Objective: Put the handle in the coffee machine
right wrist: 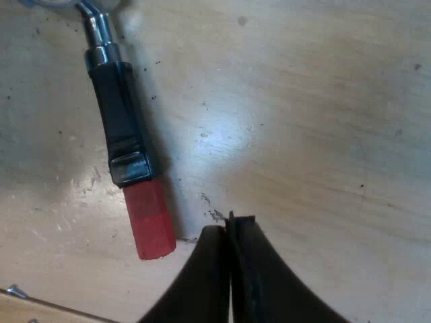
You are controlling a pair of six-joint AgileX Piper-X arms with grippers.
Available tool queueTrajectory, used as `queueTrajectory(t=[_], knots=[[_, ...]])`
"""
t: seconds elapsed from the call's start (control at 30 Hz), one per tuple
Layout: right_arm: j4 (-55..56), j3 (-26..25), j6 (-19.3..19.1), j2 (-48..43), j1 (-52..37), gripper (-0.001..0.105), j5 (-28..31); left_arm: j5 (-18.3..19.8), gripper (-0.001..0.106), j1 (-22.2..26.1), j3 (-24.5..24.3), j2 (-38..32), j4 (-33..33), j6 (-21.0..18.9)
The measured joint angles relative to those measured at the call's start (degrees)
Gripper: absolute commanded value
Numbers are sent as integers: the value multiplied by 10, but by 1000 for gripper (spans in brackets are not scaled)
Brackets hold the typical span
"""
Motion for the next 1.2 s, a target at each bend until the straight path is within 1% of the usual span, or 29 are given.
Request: queueTrajectory(t=[0.07,0.2,0.33,0.47,0.6,0.73,0.87,1.1,1.17,1.2], knots=[[-4,-1,0,21,0,0,-1,-7,83,0,17,0,-5,-9],[-27,-1,0,79,2,0,-35,-9,83,0,36,1,-9,-12],[-43,-1,0,119,11,0,-35,-9,83,0,44,1,-18,-12],[-59,-1,0,167,25,0,-35,-9,83,0,44,1,-41,-12],[-75,-1,-12,198,28,0,-38,-9,83,0,44,1,-43,-12],[-102,13,-13,211,28,0,-38,-9,83,0,44,1,-43,-12],[-124,38,-13,213,28,0,-38,-9,83,0,44,1,-43,-12],[-133,63,-13,213,28,0,-40,-9,83,0,44,1,-43,-12],[-150,80,-13,213,28,0,-45,-9,83,0,44,1,-43,-12],[-152,80,-13,213,28,0,-47,-9,83,0,44,1,-43,-12]])
